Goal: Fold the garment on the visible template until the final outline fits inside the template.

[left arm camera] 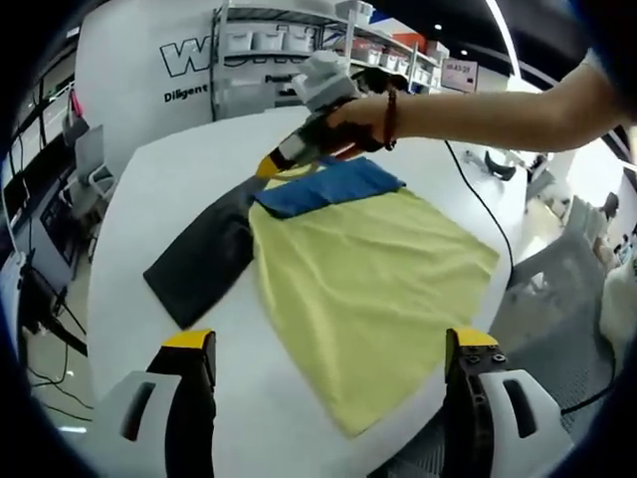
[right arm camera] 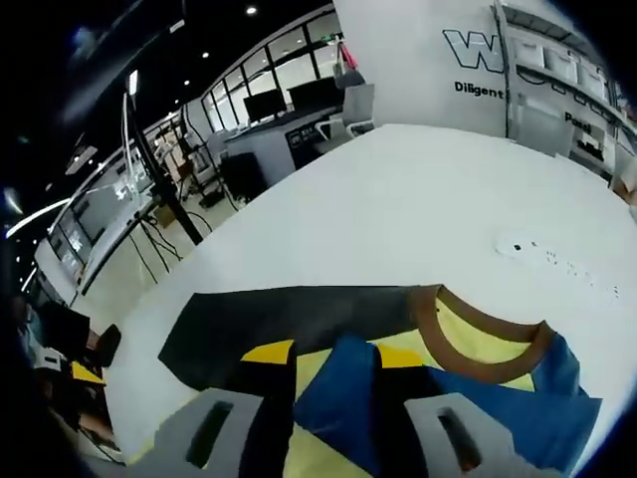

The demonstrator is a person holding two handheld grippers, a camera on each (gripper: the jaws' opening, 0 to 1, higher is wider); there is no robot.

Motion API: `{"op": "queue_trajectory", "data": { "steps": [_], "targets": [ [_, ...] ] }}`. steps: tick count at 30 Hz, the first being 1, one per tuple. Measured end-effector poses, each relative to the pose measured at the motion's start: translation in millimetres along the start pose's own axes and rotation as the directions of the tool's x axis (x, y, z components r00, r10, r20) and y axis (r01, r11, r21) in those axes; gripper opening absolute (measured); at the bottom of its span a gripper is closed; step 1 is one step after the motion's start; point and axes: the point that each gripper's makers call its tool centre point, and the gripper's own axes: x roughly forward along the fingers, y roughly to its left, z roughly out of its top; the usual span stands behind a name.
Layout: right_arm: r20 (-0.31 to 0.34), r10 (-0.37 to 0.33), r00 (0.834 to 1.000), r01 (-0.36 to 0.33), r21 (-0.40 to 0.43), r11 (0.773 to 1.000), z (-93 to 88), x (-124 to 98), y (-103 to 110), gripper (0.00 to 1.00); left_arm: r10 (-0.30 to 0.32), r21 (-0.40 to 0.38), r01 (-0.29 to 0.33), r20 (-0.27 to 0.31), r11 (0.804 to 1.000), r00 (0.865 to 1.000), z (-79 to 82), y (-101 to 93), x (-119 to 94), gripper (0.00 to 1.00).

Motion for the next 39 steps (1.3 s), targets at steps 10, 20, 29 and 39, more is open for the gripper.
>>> {"op": "queue_trajectory", "data": {
  "steps": [10,20,29,39],
  "targets": [
    [0.155,-0.022,0.988,0.037,-0.093,0.995,26.8,-57,-18,0.24,0.047,0.06,-0.051,0.065,0.997,0.997,27.0,10.2,0,0.99],
    [0.165,-0.123,0.979,0.129,-0.026,0.991,3.9,-117,-64,0.26,0.054,0.081,-0.062,0.097,0.995,0.994,42.1,6.8,3,0.99],
    [0.11,-0.232,0.966,0.228,0.053,0.972,-56.4,-159,-107,0.23,0.053,0.078,-0.061,0.103,0.995,0.993,44.9,2.6,1,0.99],
    [0.024,-0.277,0.96,0.274,0.091,0.957,-106.9,-171,-126,0.24,0.035,0.066,-0.042,0.109,0.997,0.993,50.0,-3.8,4,0.99]
  ]
}}
